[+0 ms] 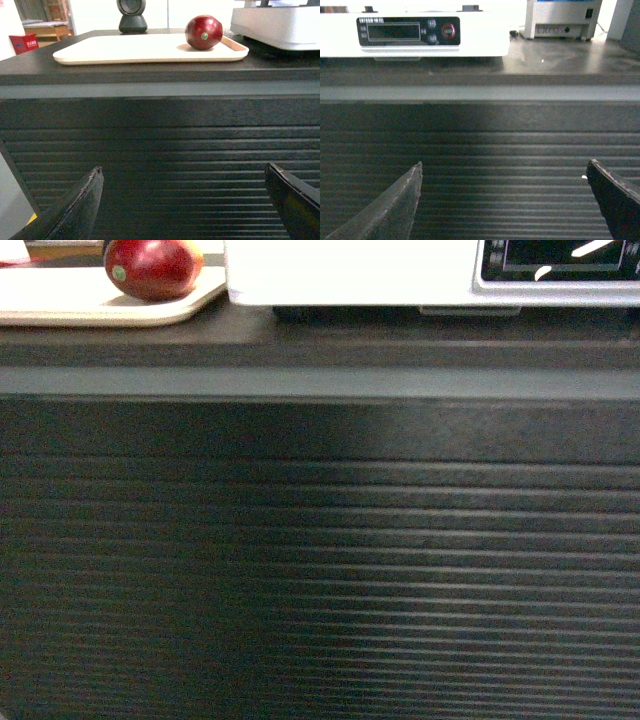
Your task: Place dark red mango on scale at checkout
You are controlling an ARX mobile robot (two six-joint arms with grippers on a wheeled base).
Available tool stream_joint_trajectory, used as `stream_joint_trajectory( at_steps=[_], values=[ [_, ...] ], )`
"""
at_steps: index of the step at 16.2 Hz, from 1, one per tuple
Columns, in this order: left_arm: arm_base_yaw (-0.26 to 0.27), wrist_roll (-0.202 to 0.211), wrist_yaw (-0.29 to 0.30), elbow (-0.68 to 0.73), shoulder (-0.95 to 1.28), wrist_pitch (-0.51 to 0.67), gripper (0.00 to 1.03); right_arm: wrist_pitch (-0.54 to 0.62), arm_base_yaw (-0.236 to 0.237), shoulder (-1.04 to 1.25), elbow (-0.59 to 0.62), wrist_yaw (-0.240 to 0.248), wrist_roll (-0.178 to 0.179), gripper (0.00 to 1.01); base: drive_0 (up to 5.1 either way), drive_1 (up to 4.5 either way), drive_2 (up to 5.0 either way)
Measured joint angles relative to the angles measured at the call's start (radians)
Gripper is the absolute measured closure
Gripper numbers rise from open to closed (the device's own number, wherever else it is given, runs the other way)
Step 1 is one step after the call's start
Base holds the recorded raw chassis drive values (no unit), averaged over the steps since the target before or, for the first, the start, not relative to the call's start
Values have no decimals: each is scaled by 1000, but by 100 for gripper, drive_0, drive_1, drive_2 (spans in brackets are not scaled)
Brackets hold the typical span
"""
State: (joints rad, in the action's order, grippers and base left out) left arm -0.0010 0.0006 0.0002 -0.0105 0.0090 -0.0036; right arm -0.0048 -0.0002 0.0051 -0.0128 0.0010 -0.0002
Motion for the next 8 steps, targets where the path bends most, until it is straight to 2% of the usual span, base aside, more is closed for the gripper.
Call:
stream_joint_trajectory(
  at_steps=[8],
  values=[
    [0, 0, 0, 0, 0, 0, 5, 1, 0, 0, 0, 0, 0, 3, 0, 0, 0]
  ],
)
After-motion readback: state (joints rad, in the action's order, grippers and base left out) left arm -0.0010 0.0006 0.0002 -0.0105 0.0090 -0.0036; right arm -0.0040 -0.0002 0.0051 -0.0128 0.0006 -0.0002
